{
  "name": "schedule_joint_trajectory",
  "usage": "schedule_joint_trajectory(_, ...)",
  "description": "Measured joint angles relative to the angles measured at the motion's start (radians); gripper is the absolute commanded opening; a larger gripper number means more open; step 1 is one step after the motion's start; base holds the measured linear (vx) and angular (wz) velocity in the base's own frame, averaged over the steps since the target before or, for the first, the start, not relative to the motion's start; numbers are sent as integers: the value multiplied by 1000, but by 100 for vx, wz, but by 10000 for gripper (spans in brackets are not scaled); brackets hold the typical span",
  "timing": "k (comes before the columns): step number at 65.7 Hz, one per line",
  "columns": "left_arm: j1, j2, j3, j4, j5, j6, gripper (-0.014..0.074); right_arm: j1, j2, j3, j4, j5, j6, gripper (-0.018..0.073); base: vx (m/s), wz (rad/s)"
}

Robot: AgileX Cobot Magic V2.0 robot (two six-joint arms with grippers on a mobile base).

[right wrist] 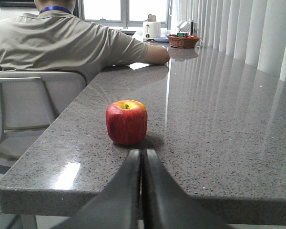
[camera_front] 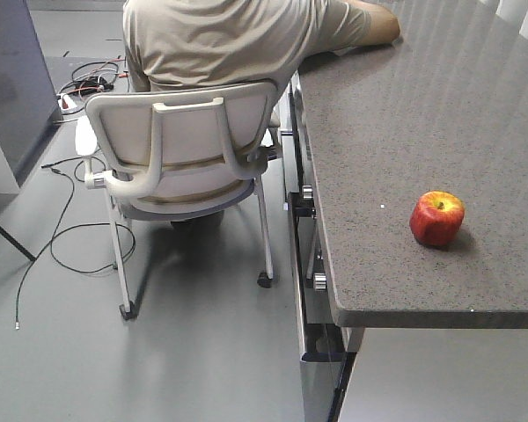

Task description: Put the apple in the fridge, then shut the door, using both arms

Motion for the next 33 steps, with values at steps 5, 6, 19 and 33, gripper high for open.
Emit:
schedule_joint_trajectory(5,0,0,0,0,0,0,-6,0,0,0,0,0,0,-3,0,0)
schedule_joint_trajectory(6,0,0,0,0,0,0,-6,0,0,0,0,0,0,-3,0,0)
schedule_joint_trajectory(19,0,0,0,0,0,0,-6,0,0,0,0,0,0,-3,0,0)
schedule_joint_trajectory(33,0,0,0,0,0,0,-6,0,0,0,0,-1,0,-3,0,0)
